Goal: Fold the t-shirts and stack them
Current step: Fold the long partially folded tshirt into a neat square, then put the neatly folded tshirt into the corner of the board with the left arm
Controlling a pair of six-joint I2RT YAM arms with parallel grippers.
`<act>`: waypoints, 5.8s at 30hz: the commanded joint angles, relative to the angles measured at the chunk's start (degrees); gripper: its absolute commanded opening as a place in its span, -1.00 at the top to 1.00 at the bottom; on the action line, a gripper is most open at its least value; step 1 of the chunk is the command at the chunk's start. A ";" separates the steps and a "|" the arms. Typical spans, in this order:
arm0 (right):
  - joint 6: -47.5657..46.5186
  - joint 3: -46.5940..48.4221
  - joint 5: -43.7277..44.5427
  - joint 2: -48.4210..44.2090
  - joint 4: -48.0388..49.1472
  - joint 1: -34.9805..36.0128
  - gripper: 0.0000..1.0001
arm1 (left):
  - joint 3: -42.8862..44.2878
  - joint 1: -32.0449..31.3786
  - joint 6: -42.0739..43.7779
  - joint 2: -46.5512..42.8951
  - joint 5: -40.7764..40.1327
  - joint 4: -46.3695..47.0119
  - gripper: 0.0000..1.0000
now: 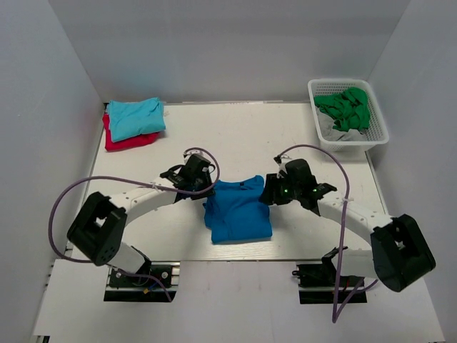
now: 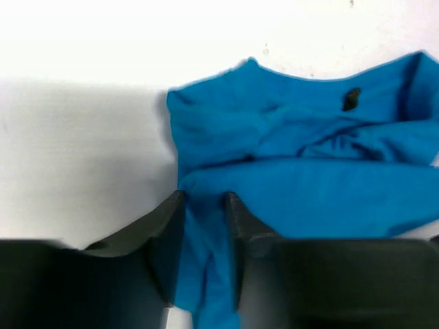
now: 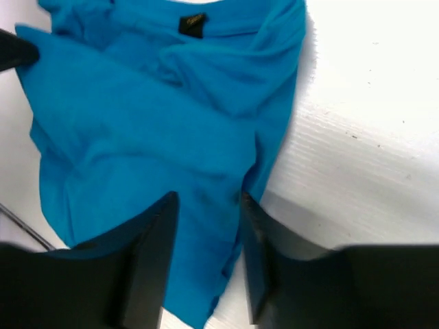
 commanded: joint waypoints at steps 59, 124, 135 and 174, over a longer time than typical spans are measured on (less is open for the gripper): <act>-0.36 18.69 4.24 15.87 3.84 -5.30 -0.81 | 15.08 10.94 6.56 4.27 -6.30 -2.93 -1.00; 1.67 -9.47 -7.28 -1.72 12.35 -5.47 1.00 | -27.28 -11.22 2.43 -19.39 9.08 10.95 1.00; 4.39 -9.92 -6.40 2.85 10.43 -5.12 1.00 | -22.64 -13.06 -1.08 -11.56 8.83 -0.72 0.51; 0.96 0.72 -3.32 -9.55 -3.82 -5.38 -0.80 | -17.62 -8.93 -6.53 -18.67 -9.27 4.90 -1.00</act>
